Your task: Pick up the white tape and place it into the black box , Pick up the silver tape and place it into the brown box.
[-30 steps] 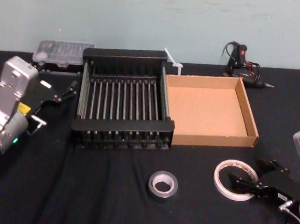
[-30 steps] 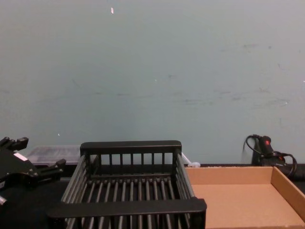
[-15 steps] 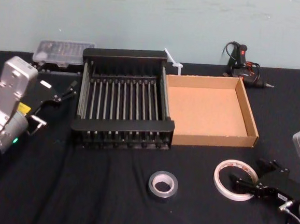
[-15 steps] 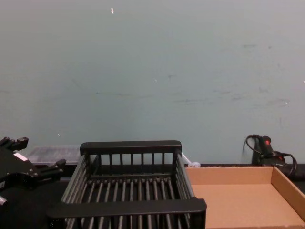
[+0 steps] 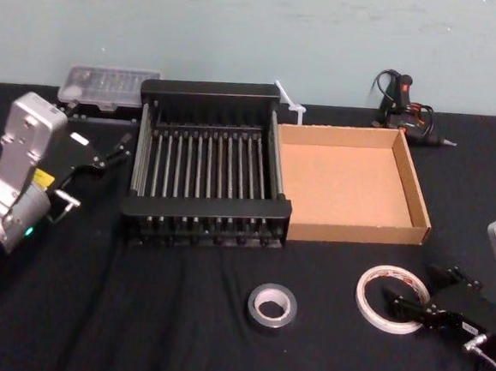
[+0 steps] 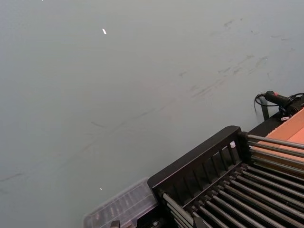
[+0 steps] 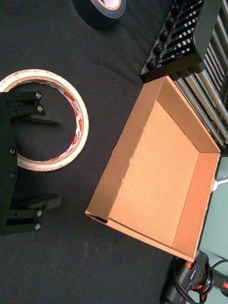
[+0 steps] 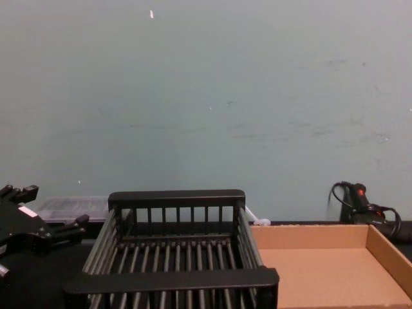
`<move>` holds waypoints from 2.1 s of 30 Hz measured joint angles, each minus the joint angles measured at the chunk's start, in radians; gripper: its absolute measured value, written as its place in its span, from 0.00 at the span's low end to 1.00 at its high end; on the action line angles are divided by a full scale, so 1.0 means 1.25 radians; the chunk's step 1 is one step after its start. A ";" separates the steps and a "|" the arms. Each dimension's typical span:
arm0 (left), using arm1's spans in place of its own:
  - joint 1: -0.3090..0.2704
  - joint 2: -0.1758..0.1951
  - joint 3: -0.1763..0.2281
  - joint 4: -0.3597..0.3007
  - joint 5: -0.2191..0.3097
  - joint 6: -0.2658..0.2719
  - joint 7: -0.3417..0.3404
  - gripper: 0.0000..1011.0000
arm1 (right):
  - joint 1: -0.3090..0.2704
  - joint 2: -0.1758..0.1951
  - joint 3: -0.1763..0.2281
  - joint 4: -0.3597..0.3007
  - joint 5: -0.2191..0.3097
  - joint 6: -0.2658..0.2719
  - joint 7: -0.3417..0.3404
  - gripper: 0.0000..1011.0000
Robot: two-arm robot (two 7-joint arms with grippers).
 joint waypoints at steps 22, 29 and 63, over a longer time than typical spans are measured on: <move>0.000 0.000 0.000 0.000 0.000 0.000 0.000 0.99 | 0.000 0.000 0.000 -0.001 0.001 0.000 -0.001 0.36; 0.000 0.000 0.000 0.000 0.000 0.000 0.000 0.99 | 0.000 0.000 0.000 -0.001 0.001 0.000 -0.001 0.14; 0.000 0.000 0.000 0.000 0.000 0.000 0.000 0.99 | 0.002 0.014 0.004 -0.043 0.039 -0.010 0.031 0.09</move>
